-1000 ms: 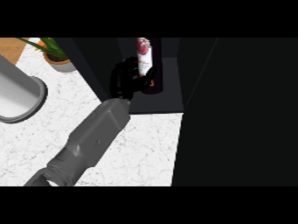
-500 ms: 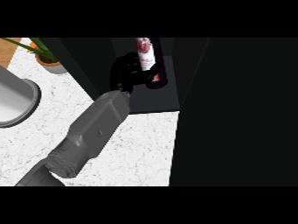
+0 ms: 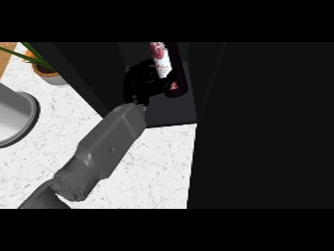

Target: Pick up the wine, place it into the cabinet and close the cabinet

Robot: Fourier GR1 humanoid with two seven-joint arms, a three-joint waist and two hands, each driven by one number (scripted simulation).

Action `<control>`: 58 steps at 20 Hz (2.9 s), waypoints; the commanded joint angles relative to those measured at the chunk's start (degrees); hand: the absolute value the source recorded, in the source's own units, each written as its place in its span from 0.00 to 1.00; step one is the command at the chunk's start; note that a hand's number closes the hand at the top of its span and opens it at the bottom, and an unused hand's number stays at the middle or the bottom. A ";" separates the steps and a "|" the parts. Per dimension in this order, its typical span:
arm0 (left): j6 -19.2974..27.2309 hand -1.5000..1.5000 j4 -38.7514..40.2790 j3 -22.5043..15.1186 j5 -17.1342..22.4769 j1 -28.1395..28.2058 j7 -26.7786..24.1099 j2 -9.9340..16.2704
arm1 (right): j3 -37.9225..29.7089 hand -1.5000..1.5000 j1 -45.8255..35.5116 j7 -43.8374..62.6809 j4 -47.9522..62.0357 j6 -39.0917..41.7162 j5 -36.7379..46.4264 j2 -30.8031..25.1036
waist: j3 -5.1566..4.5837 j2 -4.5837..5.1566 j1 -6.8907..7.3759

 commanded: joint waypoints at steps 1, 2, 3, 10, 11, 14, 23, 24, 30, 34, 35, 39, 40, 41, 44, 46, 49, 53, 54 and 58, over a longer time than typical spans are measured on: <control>0.90 1.00 -1.84 -2.66 1.20 2.20 -0.82 0.00 | 0.76 0.00 -1.52 0.75 -0.06 -1.27 0.78 0.85 | -0.01 -0.13 -0.25; 3.18 1.00 -3.92 -3.63 2.27 1.36 0.13 0.00 | 0.35 0.00 -2.95 0.51 1.61 0.15 -0.67 -0.01 | 0.00 0.06 -1.18; 2.58 1.00 -2.43 -3.65 2.20 1.05 0.33 0.00 | 2.80 0.00 0.71 -0.33 -0.32 0.51 0.82 0.66 | 0.01 -0.02 -1.08; 4.84 1.00 -8.03 -7.68 6.82 4.54 -1.70 0.00 | 0.90 0.00 0.71 -0.28 0.92 1.44 -1.52 -0.22 | 0.00 -0.04 -1.79; 3.19 1.00 -6.87 -7.50 7.08 5.55 -4.01 0.00 | 2.38 0.00 0.12 -1.61 1.36 0.69 -0.32 1.29 | -0.05 0.41 -2.52; 5.00 1.00 -9.08 -8.04 10.24 5.22 -4.72 0.00 | -0.18 0.00 -1.35 0.05 0.44 -0.08 -1.54 0.43 | -0.04 0.17 -2.22; 7.06 0.00 -8.31 -10.67 15.40 4.60 -9.03 0.00 | 2.03 0.00 -2.28 -0.18 1.88 0.15 0.33 0.72 | -0.10 0.60 -2.73; 6.54 0.00 -8.12 -11.21 15.64 4.78 -9.09 0.00 | 1.65 0.00 0.99 -0.18 -0.28 1.35 -0.91 -0.18 | -0.02 0.26 -2.58; 10.74 0.00 -6.37 -13.35 17.34 1.57 -8.15 0.00 | 1.29 0.00 0.23 -1.65 0.97 0.87 0.52 0.21 | 0.02 0.30 -1.92; 11.36 0.00 -3.12 -17.41 14.00 -0.75 -7.66 0.00 | 2.45 0.00 -0.19 -0.80 -0.31 -0.14 0.30 1.33 | 0.02 0.27 -1.38; 12.72 0.00 -4.55 -18.44 14.38 0.32 -8.39 0.00 | 0.95 0.00 0.38 -0.66 -0.41 0.96 -1.16 0.06 | 0.05 0.30 -2.03; 13.44 0.00 -5.90 -20.58 13.84 -1.11 -8.35 0.00 | 2.23 0.00 1.26 -0.15 -0.87 0.25 -0.55 0.88 | 0.04 0.00 -1.28; 12.02 0.00 -4.81 -20.23 13.89 -0.78 -9.96 0.00 | 2.23 0.00 0.35 -1.05 0.39 0.80 -0.14 0.64 | 0.02 0.38 -1.58; 12.51 0.00 -5.39 -19.98 14.51 -1.59 -9.61 0.00 | 0.66 0.00 -0.86 -1.16 1.83 1.19 -0.63 -0.17 | 0.03 0.38 -1.26; 13.55 0.00 -8.64 -21.60 15.27 0.01 -11.41 0.00 | 0.70 0.00 -0.80 -2.63 2.79 1.03 0.47 0.25 | 0.04 0.05 -0.47; 13.48 0.00 -8.56 -21.56 16.09 1.23 -13.80 0.00 | 2.21 0.00 -0.91 -0.13 1.07 0.25 0.07 0.74 | 0.01 0.08 -0.99; 14.88 0.00 -10.20 -21.62 17.51 -0.55 -14.06 0.00 | 1.80 0.00 1.08 -0.52 -0.81 0.54 -0.82 0.62 | 0.04 -0.09 -1.02; 11.86 0.00 -12.53 -23.55 18.54 3.50 -16.20 0.00 | 1.53 0.00 -0.20 2.12 -1.23 -0.84 0.21 0.30 | 0.01 -0.26 0.10; 14.35 0.00 -13.01 -23.44 19.06 -0.95 -12.27 0.00 | 1.08 0.00 0.06 -1.77 2.75 0.44 0.13 0.72 | 0.07 -0.37 0.91; 10.77 0.00 -14.47 -25.24 19.34 2.79 -16.13 0.00 | 1.57 0.00 1.43 -1.14 0.04 -0.57 0.97 1.17 | 0.05 -0.60 1.49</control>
